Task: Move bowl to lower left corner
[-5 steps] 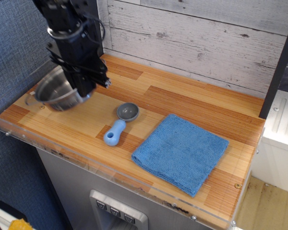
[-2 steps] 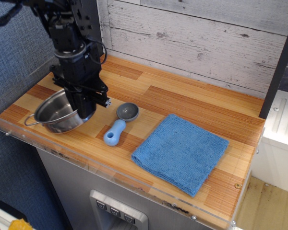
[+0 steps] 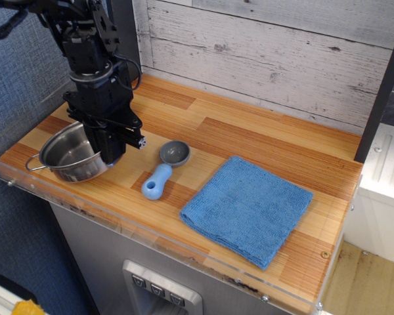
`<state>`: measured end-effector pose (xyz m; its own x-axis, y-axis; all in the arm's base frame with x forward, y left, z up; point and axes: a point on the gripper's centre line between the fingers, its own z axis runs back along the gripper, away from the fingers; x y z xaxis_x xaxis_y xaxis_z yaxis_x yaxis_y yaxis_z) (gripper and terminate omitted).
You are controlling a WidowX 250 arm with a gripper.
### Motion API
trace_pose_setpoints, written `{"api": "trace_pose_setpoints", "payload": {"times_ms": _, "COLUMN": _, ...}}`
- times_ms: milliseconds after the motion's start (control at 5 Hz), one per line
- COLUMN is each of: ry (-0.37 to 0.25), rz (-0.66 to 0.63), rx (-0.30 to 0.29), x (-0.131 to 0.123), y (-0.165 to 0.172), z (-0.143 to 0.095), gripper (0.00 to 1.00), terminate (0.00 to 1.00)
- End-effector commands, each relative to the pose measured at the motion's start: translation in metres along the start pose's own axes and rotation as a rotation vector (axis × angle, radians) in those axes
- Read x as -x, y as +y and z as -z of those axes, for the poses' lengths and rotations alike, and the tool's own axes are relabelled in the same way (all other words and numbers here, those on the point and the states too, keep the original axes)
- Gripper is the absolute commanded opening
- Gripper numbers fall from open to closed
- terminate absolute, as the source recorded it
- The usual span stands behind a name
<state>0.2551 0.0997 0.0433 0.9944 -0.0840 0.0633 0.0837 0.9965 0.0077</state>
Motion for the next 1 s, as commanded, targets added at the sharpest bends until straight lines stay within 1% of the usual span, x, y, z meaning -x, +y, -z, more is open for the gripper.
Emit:
{"api": "trace_pose_setpoints", "payload": {"times_ms": 0, "ry": -0.028, "rz": 0.051, "rx": -0.015, "x": -0.009, "y": -0.006, "z": -0.015, "gripper": 1.0, "terminate": 0.0}}
{"api": "trace_pose_setpoints", "payload": {"times_ms": 200, "ry": -0.05, "rz": 0.074, "rx": -0.03, "x": -0.014, "y": -0.012, "z": -0.024, "gripper": 1.0, "terminate": 0.0}}
{"api": "trace_pose_setpoints", "payload": {"times_ms": 400, "ry": -0.088, "rz": 0.084, "rx": -0.038, "x": -0.019, "y": -0.016, "z": -0.04, "gripper": 1.0, "terminate": 0.0}}
{"api": "trace_pose_setpoints", "payload": {"times_ms": 600, "ry": -0.141, "rz": 0.043, "rx": -0.061, "x": -0.018, "y": -0.017, "z": -0.07, "gripper": 1.0, "terminate": 0.0}}
{"api": "trace_pose_setpoints", "payload": {"times_ms": 800, "ry": -0.16, "rz": -0.033, "rx": -0.093, "x": -0.018, "y": -0.024, "z": -0.087, "gripper": 1.0, "terminate": 0.0}}
